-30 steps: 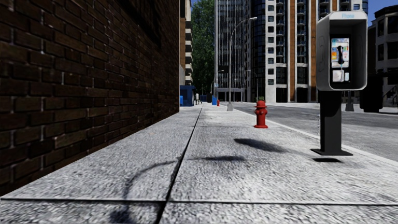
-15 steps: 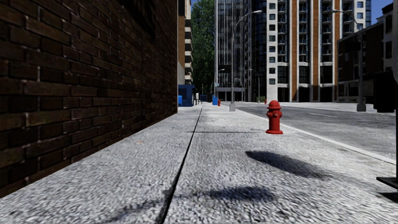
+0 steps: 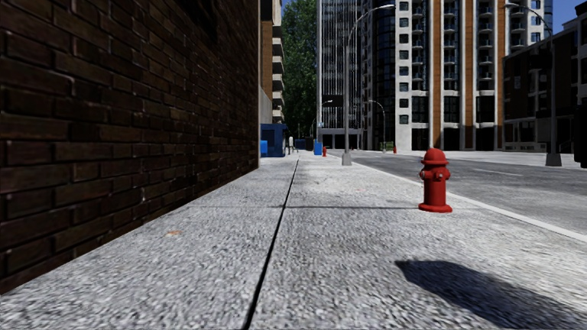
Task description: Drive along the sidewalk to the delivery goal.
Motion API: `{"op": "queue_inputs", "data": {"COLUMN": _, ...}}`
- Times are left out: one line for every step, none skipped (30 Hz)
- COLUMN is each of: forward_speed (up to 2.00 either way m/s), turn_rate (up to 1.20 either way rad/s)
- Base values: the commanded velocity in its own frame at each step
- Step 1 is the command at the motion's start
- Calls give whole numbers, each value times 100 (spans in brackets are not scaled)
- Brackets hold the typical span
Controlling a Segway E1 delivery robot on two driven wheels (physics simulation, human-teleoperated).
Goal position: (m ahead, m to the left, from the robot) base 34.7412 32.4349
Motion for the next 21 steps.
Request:
{"op": "queue_inputs", "data": {"forward_speed": 200, "turn_rate": 0}}
{"op": "queue_inputs", "data": {"forward_speed": 200, "turn_rate": 0}}
{"op": "queue_inputs", "data": {"forward_speed": 200, "turn_rate": 0}}
{"op": "queue_inputs", "data": {"forward_speed": 200, "turn_rate": 0}}
{"op": "queue_inputs", "data": {"forward_speed": 200, "turn_rate": 0}}
{"op": "queue_inputs", "data": {"forward_speed": 200, "turn_rate": 0}}
{"op": "queue_inputs", "data": {"forward_speed": 200, "turn_rate": 0}}
{"op": "queue_inputs", "data": {"forward_speed": 200, "turn_rate": 0}}
{"op": "queue_inputs", "data": {"forward_speed": 200, "turn_rate": 0}}
{"op": "queue_inputs", "data": {"forward_speed": 200, "turn_rate": 0}}
{"op": "queue_inputs", "data": {"forward_speed": 200, "turn_rate": 0}}
{"op": "queue_inputs", "data": {"forward_speed": 200, "turn_rate": 0}}
{"op": "queue_inputs", "data": {"forward_speed": 200, "turn_rate": 0}}
{"op": "queue_inputs", "data": {"forward_speed": 200, "turn_rate": 0}}
{"op": "queue_inputs", "data": {"forward_speed": 200, "turn_rate": 0}}
{"op": "queue_inputs", "data": {"forward_speed": 200, "turn_rate": 0}}
{"op": "queue_inputs", "data": {"forward_speed": 200, "turn_rate": 0}}
{"op": "queue_inputs", "data": {"forward_speed": 200, "turn_rate": 0}}
{"op": "queue_inputs", "data": {"forward_speed": 200, "turn_rate": 0}}
{"op": "queue_inputs", "data": {"forward_speed": 200, "turn_rate": 0}}
{"op": "queue_inputs", "data": {"forward_speed": 200, "turn_rate": 0}}
